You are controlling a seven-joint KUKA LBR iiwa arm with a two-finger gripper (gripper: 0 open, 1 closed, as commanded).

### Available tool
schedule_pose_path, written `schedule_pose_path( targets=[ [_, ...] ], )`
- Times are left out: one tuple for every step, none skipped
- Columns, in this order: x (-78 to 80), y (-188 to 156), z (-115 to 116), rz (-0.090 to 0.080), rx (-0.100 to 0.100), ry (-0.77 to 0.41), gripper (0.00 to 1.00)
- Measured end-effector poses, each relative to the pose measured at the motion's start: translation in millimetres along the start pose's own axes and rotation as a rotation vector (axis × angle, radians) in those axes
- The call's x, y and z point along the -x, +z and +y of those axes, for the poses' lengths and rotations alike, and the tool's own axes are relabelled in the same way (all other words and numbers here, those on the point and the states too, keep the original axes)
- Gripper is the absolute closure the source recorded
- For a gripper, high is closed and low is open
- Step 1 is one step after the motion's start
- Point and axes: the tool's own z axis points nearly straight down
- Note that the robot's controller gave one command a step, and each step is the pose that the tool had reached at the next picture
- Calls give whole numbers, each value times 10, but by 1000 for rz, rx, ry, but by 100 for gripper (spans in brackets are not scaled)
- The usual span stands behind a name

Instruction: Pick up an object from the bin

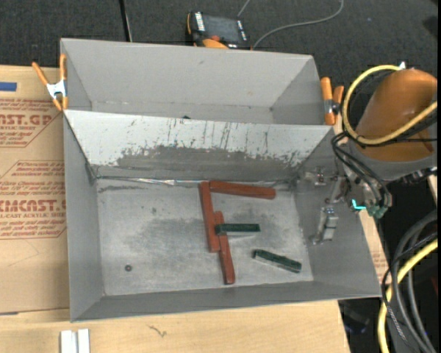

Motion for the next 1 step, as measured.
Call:
schedule_pose_path(
  targets=[
    [-488, 1189, 451, -12, 0, -11, 0]
  ],
)
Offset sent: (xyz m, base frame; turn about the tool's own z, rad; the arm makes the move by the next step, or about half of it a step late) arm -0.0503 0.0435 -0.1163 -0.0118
